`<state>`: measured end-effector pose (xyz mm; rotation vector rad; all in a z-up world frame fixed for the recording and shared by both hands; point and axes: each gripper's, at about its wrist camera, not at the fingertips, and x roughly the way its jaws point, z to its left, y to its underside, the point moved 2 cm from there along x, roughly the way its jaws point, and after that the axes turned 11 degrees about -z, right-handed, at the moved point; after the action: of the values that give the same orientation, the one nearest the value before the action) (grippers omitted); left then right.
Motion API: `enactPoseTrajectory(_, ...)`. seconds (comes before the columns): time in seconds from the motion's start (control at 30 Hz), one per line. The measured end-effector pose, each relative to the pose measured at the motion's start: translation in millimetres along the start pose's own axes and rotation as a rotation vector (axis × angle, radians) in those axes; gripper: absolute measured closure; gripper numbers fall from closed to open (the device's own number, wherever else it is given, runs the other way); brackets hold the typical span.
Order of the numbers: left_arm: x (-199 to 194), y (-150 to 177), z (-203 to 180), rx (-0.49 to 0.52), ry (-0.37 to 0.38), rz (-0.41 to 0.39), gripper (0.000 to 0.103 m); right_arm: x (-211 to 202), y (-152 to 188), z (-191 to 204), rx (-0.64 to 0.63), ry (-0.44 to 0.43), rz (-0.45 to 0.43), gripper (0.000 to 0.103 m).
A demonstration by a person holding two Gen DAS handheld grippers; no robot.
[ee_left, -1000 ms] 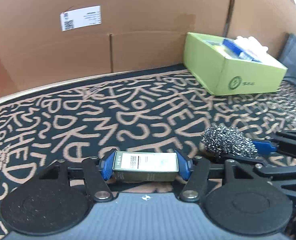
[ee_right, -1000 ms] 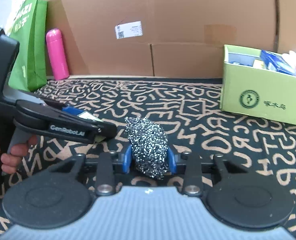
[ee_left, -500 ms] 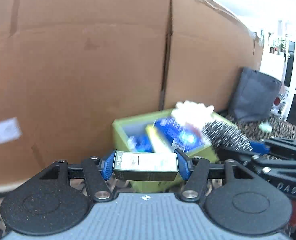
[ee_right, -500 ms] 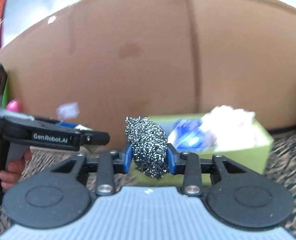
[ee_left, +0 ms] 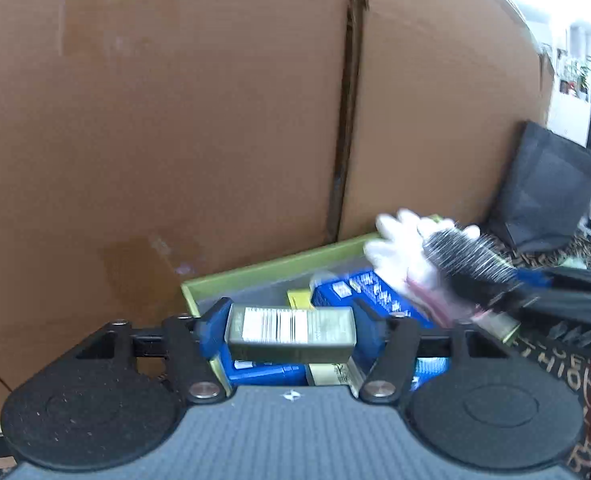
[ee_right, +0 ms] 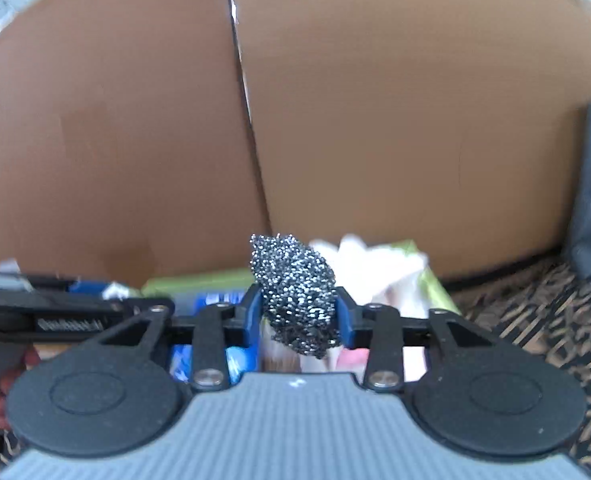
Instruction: Organize objects
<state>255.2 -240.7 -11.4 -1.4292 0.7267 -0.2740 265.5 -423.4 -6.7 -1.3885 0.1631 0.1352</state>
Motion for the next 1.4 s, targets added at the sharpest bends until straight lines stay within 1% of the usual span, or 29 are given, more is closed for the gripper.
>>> enactPoseTrajectory(0.03, 1, 3, 2, 0.002, -0.015, 0.017, 0.012, 9, 8, 0, -0.006, -0.009, 0.043, 0.053)
enactPoseTrajectory(0.07, -2, 8, 4, 0.004, -0.030, 0.014, 0.011, 13, 15, -1, -0.017, 0.004, 0.066, 0.048)
enactPoseTrajectory(0.1, -6, 12, 6, 0.006, -0.028, 0.001, 0.011, 11, 19, -2, -0.027, 0.016, 0.055, 0.046)
enactPoseTrajectory(0.13, -11, 16, 8, 0.004, -0.024, -0.009, 0.011, 4, 23, -1, -0.027, 0.021, 0.025, 0.042)
enactPoseTrajectory(0.23, -23, 23, 15, -0.008, -0.044, -0.034, 0.008, -12, 26, -2, -0.009, 0.020, -0.034, 0.041)
enactPoseTrajectory(0.27, -27, 25, 17, -0.019, -0.050, -0.038, 0.008, -17, 25, -2, -0.001, 0.029, -0.054, 0.045)
enactPoseTrajectory(0.3, -32, 26, 19, -0.032, -0.053, -0.041, 0.008, -18, 24, -4, 0.008, 0.038, -0.069, 0.051)
enactPoseTrajectory(0.33, -36, 27, 20, -0.049, -0.053, -0.046, 0.008, -19, 23, -6, 0.018, 0.041, -0.080, 0.066)
enactPoseTrajectory(0.43, -46, 28, 21, -0.097, -0.064, -0.053, 0.008, -14, 22, -4, 0.015, 0.033, -0.065, 0.068)
enactPoseTrajectory(0.47, -45, 28, 18, -0.108, -0.063, -0.052, 0.007, -8, 16, -1, 0.001, 0.031, -0.049, 0.068)
enactPoseTrajectory(0.53, -46, 26, 13, -0.126, -0.062, -0.035, 0.005, 6, 18, 4, -0.023, 0.017, -0.004, 0.068)
enactPoseTrajectory(0.6, -56, 25, 9, -0.146, -0.067, -0.022, 0.005, 16, 21, 5, -0.031, 0.013, 0.028, 0.068)
enactPoseTrajectory(0.63, -61, 25, 7, -0.156, -0.070, -0.016, 0.005, 19, 21, 5, -0.046, 0.008, 0.036, 0.065)
enactPoseTrajectory(0.67, -66, 24, 6, -0.167, -0.070, -0.014, 0.005, 18, 20, 6, -0.053, 0.002, 0.041, 0.059)
enactPoseTrajectory(0.7, -74, 24, 6, -0.179, -0.072, -0.016, 0.005, 14, 18, 7, -0.052, -0.008, 0.040, 0.051)
enactPoseTrajectory(0.73, -83, 25, 6, -0.189, -0.078, -0.017, 0.005, 6, 16, 8, -0.043, -0.015, 0.026, 0.039)
enactPoseTrajectory(0.77, -90, 25, 5, -0.199, -0.085, -0.020, 0.004, -5, 13, 8, -0.031, -0.013, -0.004, 0.028)
enactPoseTrajectory(0.8, -97, 26, 3, -0.208, -0.095, -0.019, 0.004, -20, 12, 9, -0.023, -0.007, -0.043, 0.023)
enactPoseTrajectory(0.87, -112, 28, -2, -0.216, -0.113, -0.008, 0.003, -50, 12, 14, -0.025, 0.010, -0.101, 0.003)
enactPoseTrajectory(0.9, -120, 30, -6, -0.219, -0.123, 0.000, 0.003, -67, 12, 15, -0.029, 0.026, -0.118, 0.000)
enactPoseTrajectory(0.97, -136, 35, -15, -0.222, -0.132, 0.010, 0.003, -94, 13, 22, -0.040, 0.044, -0.123, 0.000)
enactPoseTrajectory(1.07, -156, 45, -34, -0.201, -0.123, 0.035, 0.003, -132, 19, 30, -0.063, 0.052, -0.104, 0.000)
enactPoseTrajectory(1.17, -170, 56, -50, -0.197, -0.144, 0.058, 0.003, -163, 25, 36, -0.093, 0.070, -0.072, 0.000)
enactPoseTrajectory(1.27, -179, 67, -62, -0.218, -0.151, 0.082, 0.003, -178, 26, 38, -0.119, 0.102, -0.013, 0.000)
enactPoseTrajectory(1.4, -183, 73, -75, -0.185, -0.199, 0.100, 0.003, -192, 36, 34, -0.180, 0.155, 0.026, 0.000)
